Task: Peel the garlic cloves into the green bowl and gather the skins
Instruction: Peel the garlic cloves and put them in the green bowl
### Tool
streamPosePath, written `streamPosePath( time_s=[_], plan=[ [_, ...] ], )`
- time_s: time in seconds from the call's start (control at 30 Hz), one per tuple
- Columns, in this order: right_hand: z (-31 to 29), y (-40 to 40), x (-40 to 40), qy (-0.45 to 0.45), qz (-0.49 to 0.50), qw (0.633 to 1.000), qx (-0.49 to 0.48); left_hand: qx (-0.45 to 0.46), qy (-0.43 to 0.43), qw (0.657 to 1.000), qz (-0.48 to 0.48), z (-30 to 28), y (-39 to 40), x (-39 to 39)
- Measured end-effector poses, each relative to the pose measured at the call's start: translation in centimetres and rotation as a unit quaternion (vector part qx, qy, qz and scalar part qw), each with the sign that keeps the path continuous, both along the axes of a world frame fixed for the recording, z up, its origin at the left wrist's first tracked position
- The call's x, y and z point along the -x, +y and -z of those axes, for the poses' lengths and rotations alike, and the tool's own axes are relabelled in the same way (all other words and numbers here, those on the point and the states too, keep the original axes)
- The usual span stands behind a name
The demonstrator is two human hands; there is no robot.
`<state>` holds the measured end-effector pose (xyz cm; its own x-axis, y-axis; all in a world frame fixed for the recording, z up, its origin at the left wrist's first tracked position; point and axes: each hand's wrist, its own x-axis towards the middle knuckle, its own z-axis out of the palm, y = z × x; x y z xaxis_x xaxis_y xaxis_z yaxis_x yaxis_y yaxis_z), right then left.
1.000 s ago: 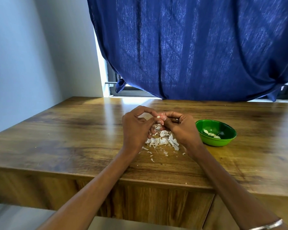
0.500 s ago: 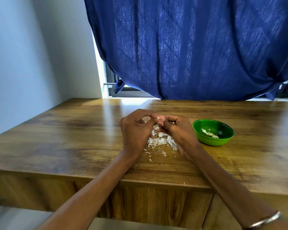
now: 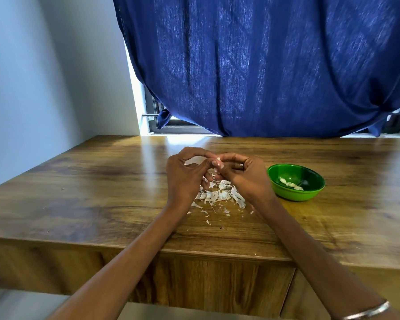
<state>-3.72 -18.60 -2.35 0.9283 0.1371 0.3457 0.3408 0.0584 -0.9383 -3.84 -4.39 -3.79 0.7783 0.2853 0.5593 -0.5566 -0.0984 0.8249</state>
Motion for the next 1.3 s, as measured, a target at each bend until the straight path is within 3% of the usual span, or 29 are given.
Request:
streamPosePath(
  time_s=[0.33,0.53,0.73,0.93,1.3],
  plan=[
    [0.27,-0.06,-0.24,-0.005,0.019,0.999,-0.043,0.013,0.019,1.000,-0.006,0.05,0.12,-0.07],
    [0.48,-0.25,-0.57,-0.004,0.033,0.999,-0.032,-0.027,0.047,0.998,0.011,0.06,-0.14,0.03],
    [0.40,0.11,-0.46,0.024,0.003,0.999,-0.042,-0.016,0.033,0.999,-0.006,0.01,-0.26,0.23],
    [0.13,-0.28,0.00,-0.035,-0.009,0.999,0.000,-0.028,0.032,0.999,-0.017,0.03,0.29,0.24],
    [0.24,-0.48,0.12,-0.041,0.002,0.999,0.033,-0.098,0.019,0.995,-0.031,0.27,0.26,0.64]
  ],
)
